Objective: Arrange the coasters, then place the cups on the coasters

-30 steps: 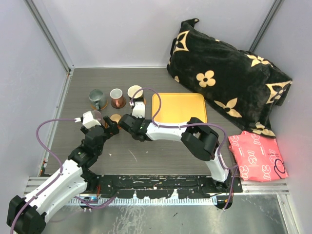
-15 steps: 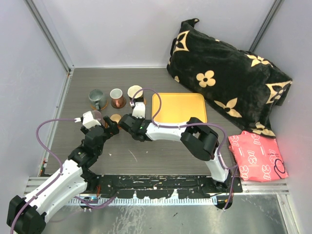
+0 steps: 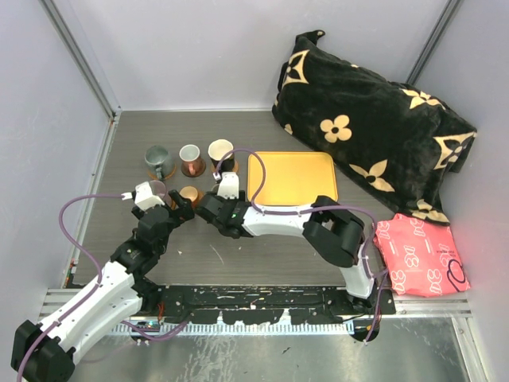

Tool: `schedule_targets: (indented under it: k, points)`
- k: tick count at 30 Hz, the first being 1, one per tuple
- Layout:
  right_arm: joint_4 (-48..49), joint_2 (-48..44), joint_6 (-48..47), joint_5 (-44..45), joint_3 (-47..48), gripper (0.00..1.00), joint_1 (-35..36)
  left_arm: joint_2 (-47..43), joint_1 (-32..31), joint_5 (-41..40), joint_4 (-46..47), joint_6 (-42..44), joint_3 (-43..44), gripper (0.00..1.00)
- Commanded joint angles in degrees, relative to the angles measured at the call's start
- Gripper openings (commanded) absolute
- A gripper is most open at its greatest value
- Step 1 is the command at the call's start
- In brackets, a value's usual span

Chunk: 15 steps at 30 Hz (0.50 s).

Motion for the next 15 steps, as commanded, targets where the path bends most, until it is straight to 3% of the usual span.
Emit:
schedule_targets:
  k: [1, 5, 7, 9, 15]
  points:
    - [1.0, -8.8, 0.2, 3.9, -2.0, 0.76, 0.6, -1.2, 0.0, 0.0, 3.0, 1.7, -0.3, 0.98]
    - [1.0, -12.9, -1.4, 5.2, -5.1, 0.84, 0.9, -1.3, 0.1, -0.3, 3.5, 2.4, -0.7, 0.98]
    - [1.0, -15.5, -2.6, 6.1, -6.8, 0.95, 0.9, -1.1, 0.1, -0.3, 3.6, 2.7, -0.7, 0.98]
    - [1.2, -18.5, -4.1, 7.5, -8.9, 0.99, 0.9, -0.9, 0.1, 0.0, 4.0, 3.3, -0.7, 0.98]
    - [3.1, -30.7, -10.1, 12.9, -16.8, 1.0, 0.4, 0.6, 0.1, 0.0, 4.9, 4.4, -0.7, 0.98]
